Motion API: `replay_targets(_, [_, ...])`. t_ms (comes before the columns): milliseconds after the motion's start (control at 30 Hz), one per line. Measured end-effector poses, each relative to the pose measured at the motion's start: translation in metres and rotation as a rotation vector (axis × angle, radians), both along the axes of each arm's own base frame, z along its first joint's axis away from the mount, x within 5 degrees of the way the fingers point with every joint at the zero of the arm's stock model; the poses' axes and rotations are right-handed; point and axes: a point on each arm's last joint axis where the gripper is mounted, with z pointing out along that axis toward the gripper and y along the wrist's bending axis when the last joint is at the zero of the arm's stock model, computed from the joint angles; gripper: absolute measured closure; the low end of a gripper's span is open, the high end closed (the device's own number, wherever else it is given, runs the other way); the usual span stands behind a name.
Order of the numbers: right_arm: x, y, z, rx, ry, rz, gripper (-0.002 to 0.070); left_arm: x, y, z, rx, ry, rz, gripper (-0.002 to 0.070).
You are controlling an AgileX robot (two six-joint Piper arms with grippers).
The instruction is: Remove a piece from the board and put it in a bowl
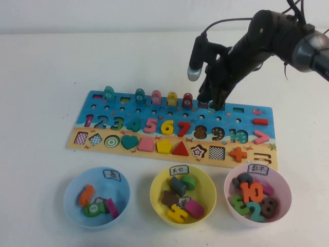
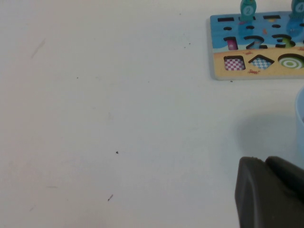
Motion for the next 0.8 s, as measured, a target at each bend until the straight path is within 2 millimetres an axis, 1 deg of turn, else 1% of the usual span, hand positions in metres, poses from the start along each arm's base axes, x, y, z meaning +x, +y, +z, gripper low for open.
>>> replay_targets(200, [-0.015,-0.004,0.046,0.025,-0.038,0.019,0.0580,0.000,0.000,0.000,0.000,0.000,0.000,0.0678])
replay_targets(333, [-0.039,-0.011,0.078,0.011,0.025,0.071,0.0580,0.000,0.000,0.000,0.000,0.000,0.000,0.0678])
replay_targets(400, [-0.048,-0.014,0.093,0.025,0.045,0.029,0.0580,0.000,0.000,0.000,0.000,0.000,0.000,0.0678])
replay_targets(467, [-0.058,-0.019,0.103,0.028,0.061,-0.017,0.0580,0.000,0.000,0.000,0.000,0.000,0.000,0.0678])
replay_targets(533, [-0.068,-0.024,0.106,0.011,0.071,-0.031,0.0580,0.000,0.000,0.000,0.000,0.000,0.000,0.0678])
replay_targets(600, [-0.082,-0.029,0.105,-0.022,0.094,-0.037,0.0580,0.000,0.000,0.000,0.000,0.000,0.000,0.0678])
replay_targets(767, [-0.121,-0.044,0.089,-0.104,0.187,-0.042,0.0581,0.000,0.000,0.000,0.000,0.000,0.000,0.0678])
replay_targets(800, [-0.132,-0.048,0.084,-0.113,0.216,-0.048,0.0581,0.000,0.000,0.000,0.000,0.000,0.000,0.0678])
